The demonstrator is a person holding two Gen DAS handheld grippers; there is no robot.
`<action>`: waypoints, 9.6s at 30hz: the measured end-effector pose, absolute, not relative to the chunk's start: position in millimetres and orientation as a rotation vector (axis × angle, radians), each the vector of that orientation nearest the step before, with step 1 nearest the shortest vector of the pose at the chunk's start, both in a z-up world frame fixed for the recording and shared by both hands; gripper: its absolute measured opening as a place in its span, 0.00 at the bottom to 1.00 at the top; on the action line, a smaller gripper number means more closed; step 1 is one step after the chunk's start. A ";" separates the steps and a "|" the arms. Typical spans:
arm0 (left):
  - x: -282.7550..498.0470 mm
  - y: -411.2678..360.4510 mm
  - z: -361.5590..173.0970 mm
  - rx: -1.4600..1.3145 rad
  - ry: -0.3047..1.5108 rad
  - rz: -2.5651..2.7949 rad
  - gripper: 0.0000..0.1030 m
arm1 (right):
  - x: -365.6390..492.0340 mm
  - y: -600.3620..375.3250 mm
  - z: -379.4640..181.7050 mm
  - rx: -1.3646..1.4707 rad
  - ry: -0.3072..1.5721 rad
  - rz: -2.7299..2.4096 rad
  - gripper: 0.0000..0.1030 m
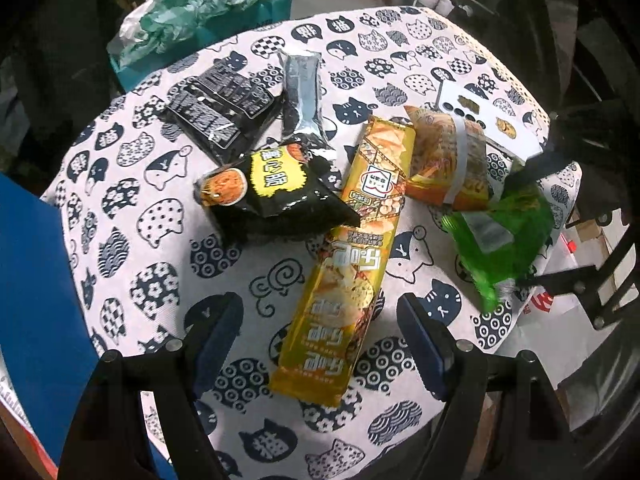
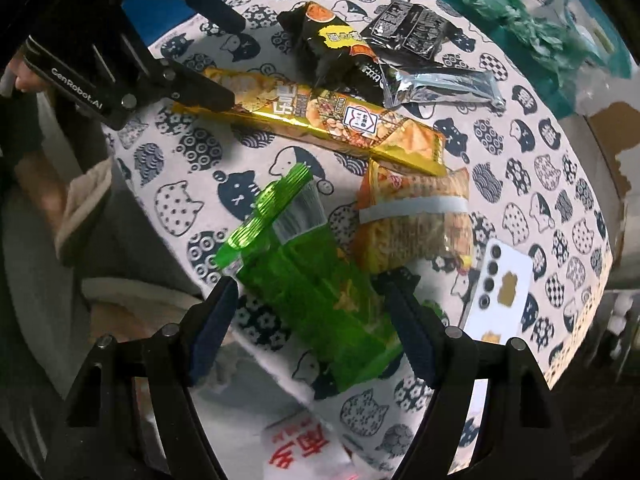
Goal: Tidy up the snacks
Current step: 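Grasp the long gold wafer bar with the left tool while the right tool grasps the green bag, then carry the wafer bar and green bag into the box and open both tools, then withdraw both tools from the box back over the table snacks, then grasp the black noodle bag with the left tool while the right tool grasps the striped cracker pack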
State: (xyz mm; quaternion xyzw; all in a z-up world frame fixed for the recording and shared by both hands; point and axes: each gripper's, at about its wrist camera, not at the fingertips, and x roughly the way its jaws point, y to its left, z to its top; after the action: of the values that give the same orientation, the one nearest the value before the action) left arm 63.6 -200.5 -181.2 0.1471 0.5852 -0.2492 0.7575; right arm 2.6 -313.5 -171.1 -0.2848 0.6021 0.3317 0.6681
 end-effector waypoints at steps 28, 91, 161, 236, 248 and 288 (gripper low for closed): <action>83.4 -256.8 -222.3 0.382 1.262 -0.522 0.33 | 37.8 -316.4 -207.5 -0.262 1.433 0.499 0.62; 26.1 -46.8 -18.0 0.062 0.781 -0.272 0.30 | 76.9 -230.4 -36.2 0.018 1.126 0.504 0.31; 36.1 178.2 -89.5 -0.206 0.993 0.172 0.56 | 119.7 49.9 -96.4 -0.046 1.328 0.724 0.59; 116.9 -165.9 -136.2 0.013 1.207 -0.364 0.79 | 93.0 -391.6 -149.5 0.154 1.368 0.084 0.78; 136.2 -188.9 -171.7 0.036 1.263 -0.386 0.79 | 95.3 -401.5 -196.5 0.278 1.437 0.017 0.78; 111.5 -193.8 -166.1 0.234 1.139 -0.371 0.57 | 94.7 -336.7 -153.2 -0.016 1.274 0.151 0.41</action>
State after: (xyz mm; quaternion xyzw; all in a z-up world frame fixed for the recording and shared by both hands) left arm 111.5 -193.8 -166.1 0.1099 0.5348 -0.1742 0.8195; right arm 94.7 -336.7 -153.2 -0.0072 0.5943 0.0705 0.8011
